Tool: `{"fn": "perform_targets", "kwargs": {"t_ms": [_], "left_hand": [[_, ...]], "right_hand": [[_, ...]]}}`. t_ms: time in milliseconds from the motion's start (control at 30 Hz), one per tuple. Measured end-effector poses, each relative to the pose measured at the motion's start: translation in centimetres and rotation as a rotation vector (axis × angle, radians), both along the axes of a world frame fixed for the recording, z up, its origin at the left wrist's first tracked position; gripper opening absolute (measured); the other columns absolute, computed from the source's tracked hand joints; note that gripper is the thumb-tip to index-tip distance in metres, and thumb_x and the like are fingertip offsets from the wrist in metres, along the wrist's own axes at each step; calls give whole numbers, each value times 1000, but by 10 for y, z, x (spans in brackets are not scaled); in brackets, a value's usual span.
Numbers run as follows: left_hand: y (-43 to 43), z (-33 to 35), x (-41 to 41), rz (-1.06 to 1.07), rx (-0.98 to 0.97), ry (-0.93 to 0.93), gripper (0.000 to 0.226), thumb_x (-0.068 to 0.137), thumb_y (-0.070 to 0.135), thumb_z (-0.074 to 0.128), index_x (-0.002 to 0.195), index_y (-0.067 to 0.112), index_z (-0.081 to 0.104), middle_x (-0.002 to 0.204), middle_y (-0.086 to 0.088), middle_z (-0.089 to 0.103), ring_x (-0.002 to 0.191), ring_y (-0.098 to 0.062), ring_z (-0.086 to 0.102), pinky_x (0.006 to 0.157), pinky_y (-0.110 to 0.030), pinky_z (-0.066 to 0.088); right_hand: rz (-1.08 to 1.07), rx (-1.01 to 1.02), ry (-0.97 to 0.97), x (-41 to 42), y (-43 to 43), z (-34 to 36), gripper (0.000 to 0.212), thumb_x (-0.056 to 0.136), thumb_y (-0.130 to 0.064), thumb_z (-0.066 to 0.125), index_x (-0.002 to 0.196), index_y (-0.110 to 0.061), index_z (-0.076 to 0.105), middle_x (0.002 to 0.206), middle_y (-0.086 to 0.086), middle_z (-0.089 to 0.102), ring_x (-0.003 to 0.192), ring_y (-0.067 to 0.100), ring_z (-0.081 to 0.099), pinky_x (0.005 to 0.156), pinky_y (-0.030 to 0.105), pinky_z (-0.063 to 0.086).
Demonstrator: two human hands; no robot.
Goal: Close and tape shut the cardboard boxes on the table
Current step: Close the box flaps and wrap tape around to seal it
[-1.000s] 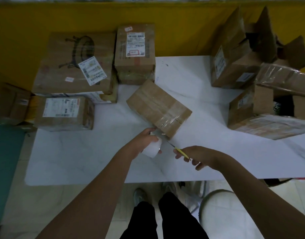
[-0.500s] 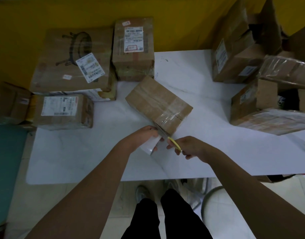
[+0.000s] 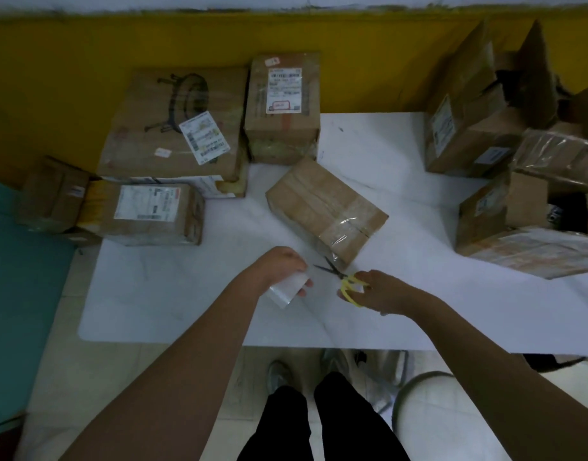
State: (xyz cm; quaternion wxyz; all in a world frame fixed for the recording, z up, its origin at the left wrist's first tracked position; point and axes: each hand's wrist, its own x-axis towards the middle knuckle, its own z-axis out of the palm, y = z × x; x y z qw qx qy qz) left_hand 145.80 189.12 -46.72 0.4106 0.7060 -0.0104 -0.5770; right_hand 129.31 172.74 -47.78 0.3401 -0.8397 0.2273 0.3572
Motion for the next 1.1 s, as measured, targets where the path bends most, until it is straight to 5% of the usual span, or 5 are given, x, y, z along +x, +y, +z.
{"fn": "perform_targets", "kwargs": {"t_ms": [133,400,567,767,1100], "left_hand": [[26,-7,0,207,-24,-65,11,89,6,68,93,-3,64,95,-32,68,60,-31,71,52,-33,56],[62,-7,-19,427,-24,-159,7,87,28,72,87,21,74,95,-5,70,89,-26,63,71,-35,50],[73,-2,-26,555,-58,-132,6,87,26,73,89,20,75,95,-3,69,88,-24,63,68,-34,50],[93,-14,-23,603,17,-447,6,78,29,79,78,23,78,107,-5,68,97,-24,66,79,-37,58],[121,-60,-62,390,70,-592,13,77,26,81,90,22,81,102,1,40,93,-6,45,77,3,31]], "right_hand": [[-100,-143,107,-6,14,-20,74,89,-54,60,146,-12,38,143,10,40,126,28,50,95,35,46],[-232,-526,-289,14,62,-16,18,91,-18,65,103,-5,65,105,13,60,91,28,64,68,25,42],[-471,-96,-375,41,101,8,44,95,-53,52,79,-14,63,79,-1,64,75,13,62,77,31,52],[-609,370,-285,51,160,-7,40,90,-38,66,77,0,64,71,5,60,69,18,59,74,40,57],[-784,238,-44,13,202,-41,44,89,-45,65,66,-8,57,77,23,66,76,34,67,79,50,58]]}}
